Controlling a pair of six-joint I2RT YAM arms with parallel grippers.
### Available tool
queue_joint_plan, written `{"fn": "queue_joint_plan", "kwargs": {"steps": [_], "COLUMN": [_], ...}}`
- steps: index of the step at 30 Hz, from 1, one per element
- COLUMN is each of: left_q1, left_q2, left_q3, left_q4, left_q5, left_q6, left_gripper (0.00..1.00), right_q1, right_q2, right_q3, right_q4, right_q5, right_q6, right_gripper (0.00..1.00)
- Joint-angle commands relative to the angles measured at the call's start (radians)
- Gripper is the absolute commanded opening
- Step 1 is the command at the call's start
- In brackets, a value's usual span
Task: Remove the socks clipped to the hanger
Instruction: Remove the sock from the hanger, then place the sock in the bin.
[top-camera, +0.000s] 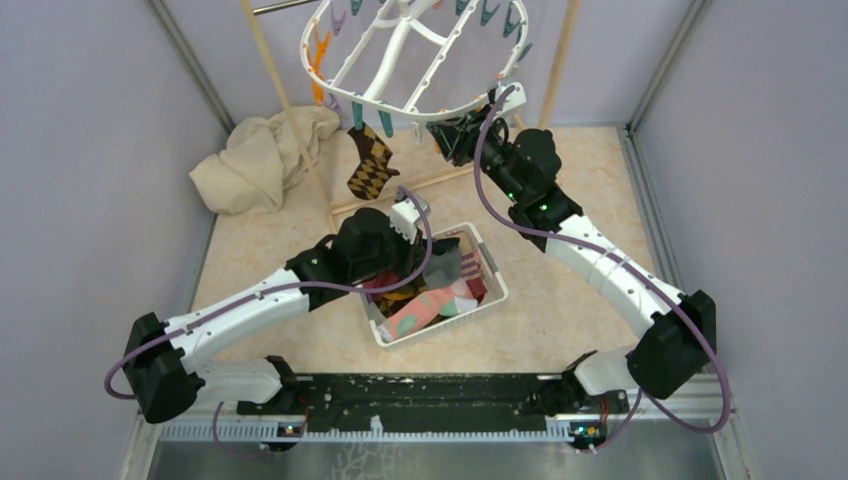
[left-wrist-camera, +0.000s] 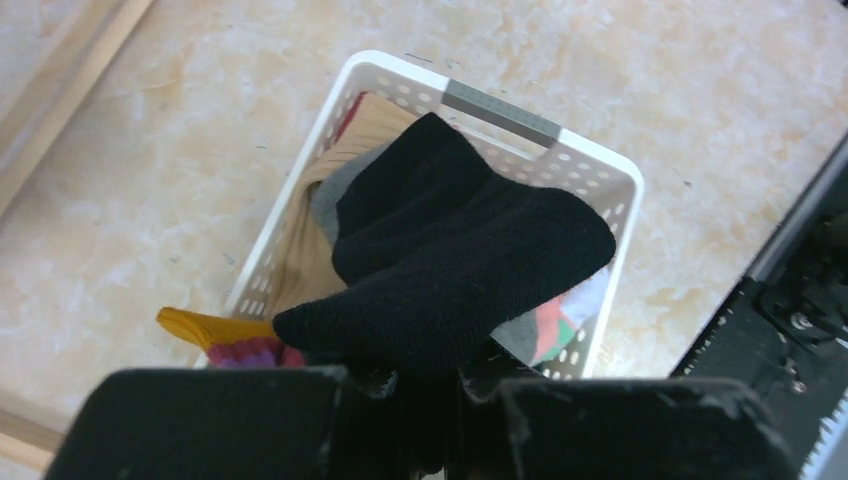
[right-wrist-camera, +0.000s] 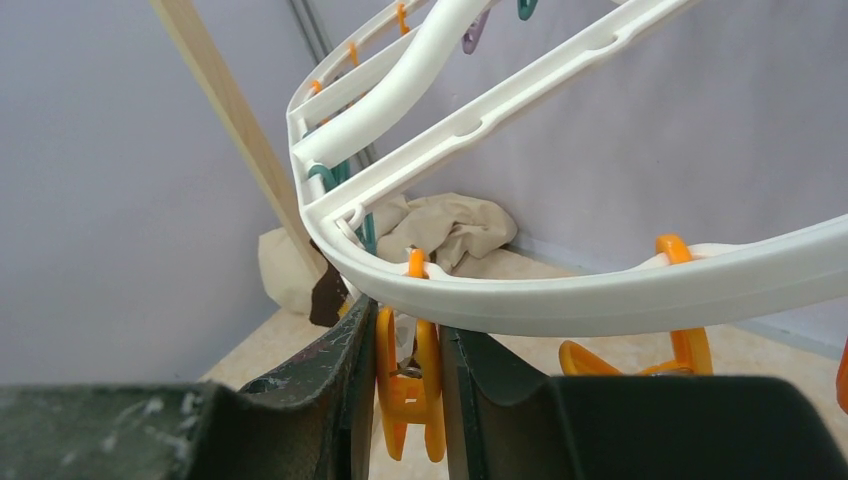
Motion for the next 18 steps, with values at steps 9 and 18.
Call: {"fn": "queue_joint_plan", "kwargs": {"steps": [9, 18], "left_q1": [-0.008, -0.009], "left_q2": [0.011, 0.087], "left_q3": [-0.034, -0.049], "left_q4": [-0.055, -0.016], "left_q5": [0.122, 0.089], "left_q6": [-0.106, -0.12], "left_gripper": [0.21, 0.98], "right_q1": [-0.029, -0.09], "right_q2": [-0.097, -0.111], "right_q3": [-0.075, -0.052], "right_q4": [0.071, 0.047], "right_q5": [0.018, -0.015], "right_q6": [0.017, 0.039], "right_gripper": [0.0, 0.0]}}
